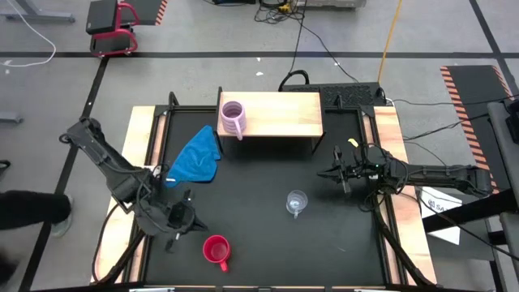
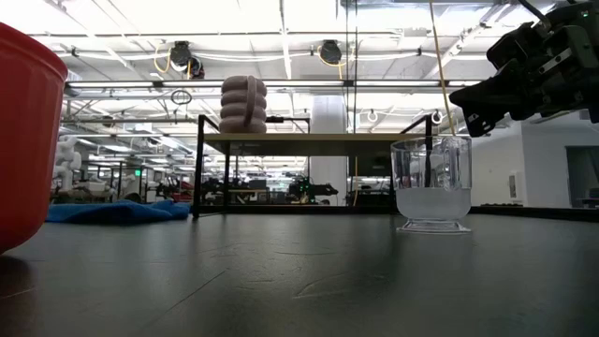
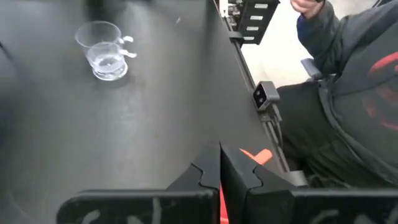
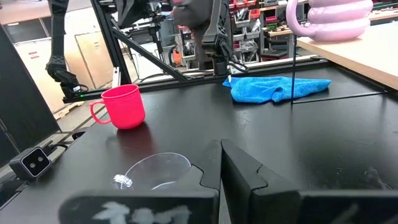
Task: Stack small to large cups/mugs on shelf
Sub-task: Put the red mug on the shelf
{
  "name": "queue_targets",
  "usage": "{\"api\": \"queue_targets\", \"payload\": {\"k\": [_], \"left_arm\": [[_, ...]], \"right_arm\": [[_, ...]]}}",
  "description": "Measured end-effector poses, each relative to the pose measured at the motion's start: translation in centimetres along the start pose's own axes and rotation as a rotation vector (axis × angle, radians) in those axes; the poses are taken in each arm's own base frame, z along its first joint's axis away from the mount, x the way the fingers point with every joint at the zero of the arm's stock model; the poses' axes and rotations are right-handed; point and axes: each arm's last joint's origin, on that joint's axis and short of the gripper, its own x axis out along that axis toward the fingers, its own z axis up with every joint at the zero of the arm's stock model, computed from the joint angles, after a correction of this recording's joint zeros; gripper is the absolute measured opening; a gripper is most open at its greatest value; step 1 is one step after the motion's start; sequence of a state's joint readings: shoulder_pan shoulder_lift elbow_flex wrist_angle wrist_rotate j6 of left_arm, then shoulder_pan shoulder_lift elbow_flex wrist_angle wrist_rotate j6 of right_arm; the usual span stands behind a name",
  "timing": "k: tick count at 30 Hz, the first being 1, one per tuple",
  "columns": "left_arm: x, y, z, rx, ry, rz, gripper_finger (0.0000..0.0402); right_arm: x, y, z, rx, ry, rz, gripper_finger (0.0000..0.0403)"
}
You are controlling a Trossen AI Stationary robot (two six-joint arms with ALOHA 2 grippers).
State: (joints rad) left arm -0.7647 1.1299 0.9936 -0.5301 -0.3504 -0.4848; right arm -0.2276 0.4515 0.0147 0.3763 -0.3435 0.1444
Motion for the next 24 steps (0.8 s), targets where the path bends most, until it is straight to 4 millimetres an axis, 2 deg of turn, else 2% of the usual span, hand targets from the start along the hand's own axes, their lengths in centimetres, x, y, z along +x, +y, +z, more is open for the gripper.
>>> {"api": "queue_targets", "payload": {"k": [9,15,24], "left_arm": [[3.1,-1.0,-0.6,0.011,0.151,0.046,0.0002],[3.5,-0.3,-0.9,-0.059,0.231,0.107,0.0001],[4.3,1.1,-0.2,-0.189,0.285,0.050,0.0001]], "right_arm": [[0.0,0.0,0.0,0.000,0.000,0.000,0.0000],[0.0,0.0,0.0,0.000,0.000,0.000,0.0000],[0.0,0.0,0.0,0.000,-0.001,0.000,0.0000]]}}
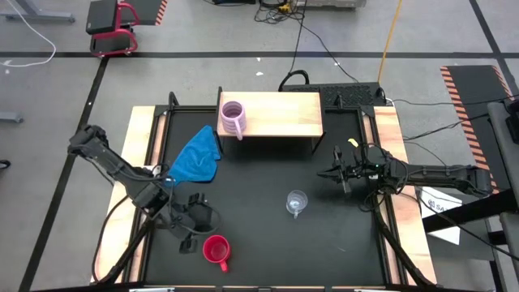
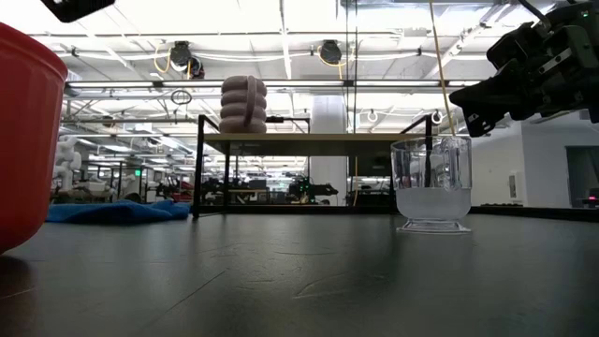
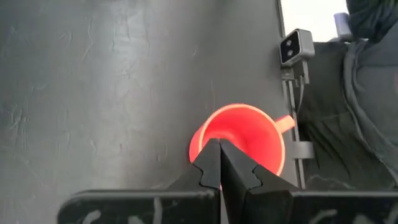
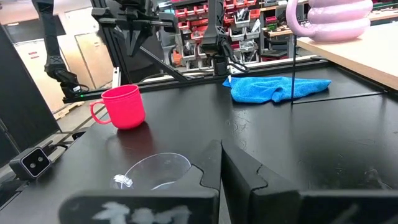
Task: Stack small to large cups/mugs on shelf
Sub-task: Put the red mug on the shelf
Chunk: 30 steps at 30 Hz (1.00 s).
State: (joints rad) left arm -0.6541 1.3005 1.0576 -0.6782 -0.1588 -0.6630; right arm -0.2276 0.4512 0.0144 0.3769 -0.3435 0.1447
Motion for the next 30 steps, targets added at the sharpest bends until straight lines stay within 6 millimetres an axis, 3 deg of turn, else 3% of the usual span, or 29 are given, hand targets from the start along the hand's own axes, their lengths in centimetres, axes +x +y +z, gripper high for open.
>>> {"api": "queue_targets", "payload": {"k": [22,30], "left_arm": [[3.4,-0.7,-0.3,0.060,0.123,-0.058,0.0000],[3.6,-0.8,-0.1,0.057,0.115,-0.076,0.0000]], "right_arm": [[0.0,0.0,0.0,-0.002,0.000,0.000,0.0000],[0.0,0.0,0.0,-0.001,0.000,0.000,0.0000]]}}
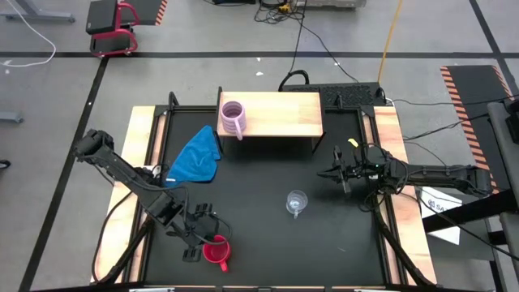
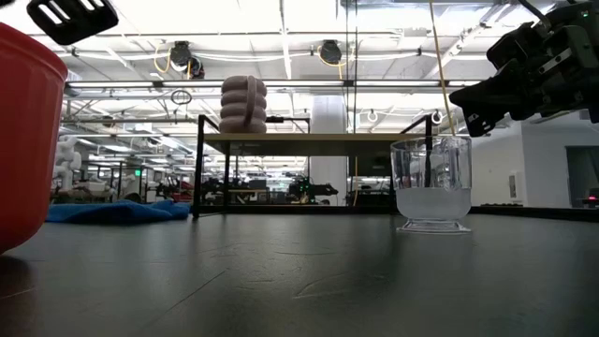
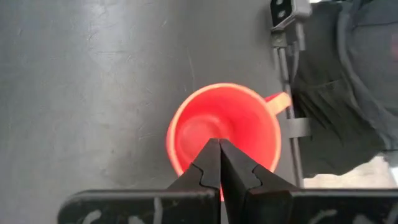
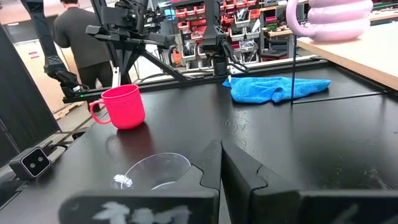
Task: Stack small to large cups/mugs on shelf
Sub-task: Put the red mug on the shelf
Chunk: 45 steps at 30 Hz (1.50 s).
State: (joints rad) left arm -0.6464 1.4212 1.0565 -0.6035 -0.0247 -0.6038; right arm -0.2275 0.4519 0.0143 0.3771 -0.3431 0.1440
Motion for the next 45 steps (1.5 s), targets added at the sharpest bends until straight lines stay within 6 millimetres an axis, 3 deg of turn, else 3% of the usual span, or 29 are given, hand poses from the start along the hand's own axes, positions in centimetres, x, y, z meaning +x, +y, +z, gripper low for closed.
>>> {"api": "queue_targets", "payload": {"k": [13,24,32,45], "left_arm": [[-0.1,-0.7,1.4,0.051,-0.125,-0.110,0.0007],[0.0,0.4,0.6,0.049,-0.040,0.020,0.0002],[0.0,0.4,0.6,0.052,-0.023,-0.007,0.0005],[0.0,0.3,0.7,0.019,-0.029,-0.025,0.0123]], "right_arm": [[0.0,0.0,0.0,0.000,0.000,0.000,0.0000],[0.0,0.0,0.0,-0.002,-0.001,0.000,0.0000],[0.0,0.0,0.1,-0.003,-0.007,0.001,0.0000],[0.0,0.0,0.1,-0.005,-0.014,0.002,0.0000]]}}
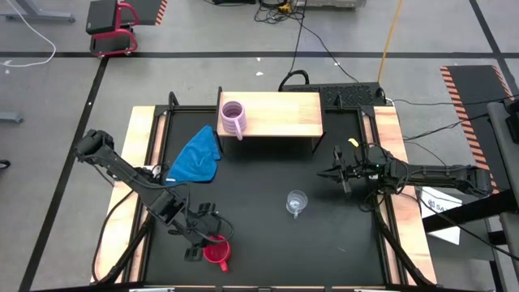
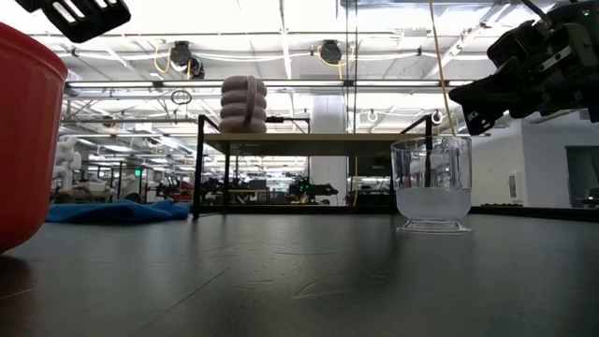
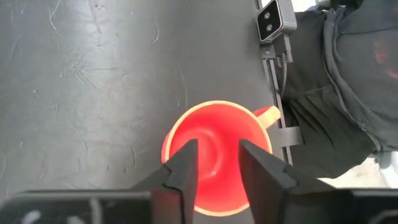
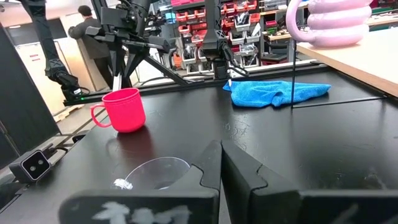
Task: Stack small to large cups/mugs on shelf
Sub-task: Put the red mug on the shelf
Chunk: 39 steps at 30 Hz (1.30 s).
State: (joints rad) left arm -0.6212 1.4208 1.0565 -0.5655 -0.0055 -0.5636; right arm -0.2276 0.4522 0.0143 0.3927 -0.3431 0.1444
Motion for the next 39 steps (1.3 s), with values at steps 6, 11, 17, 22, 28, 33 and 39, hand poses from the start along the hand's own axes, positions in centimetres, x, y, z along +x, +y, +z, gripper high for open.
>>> {"api": "queue_targets", "payload": {"k": [6,11,17,22,28,33,39], "left_arm": [[1.6,0.8,-0.1,-0.017,0.065,0.054,0.0167],[2.8,1.4,-0.4,-0.019,0.133,0.063,0.0179],[2.8,1.4,-0.3,-0.019,0.131,0.055,0.0180],[2.9,1.6,-0.3,-0.027,0.150,0.054,0.0180],[2.9,1.8,-0.3,-0.020,0.155,0.062,0.0179],[2.9,1.8,-0.3,-0.016,0.154,0.065,0.0179],[2.9,1.8,-0.3,0.000,0.147,0.076,0.0179]], "right_arm": [[0.0,0.0,0.0,0.000,0.000,0.000,0.0000],[0.0,0.0,0.0,0.000,0.000,0.000,0.0000],[0.0,0.0,0.0,0.008,0.000,0.000,0.0000],[0.0,0.0,0.0,0.008,0.000,0.000,0.0000],[0.0,0.0,0.0,0.008,0.000,0.000,0.0000],[0.0,0.0,0.0,0.008,0.000,0.000,0.0000],[0.0,0.0,0.0,0.008,0.000,0.000,0.0000]]}}
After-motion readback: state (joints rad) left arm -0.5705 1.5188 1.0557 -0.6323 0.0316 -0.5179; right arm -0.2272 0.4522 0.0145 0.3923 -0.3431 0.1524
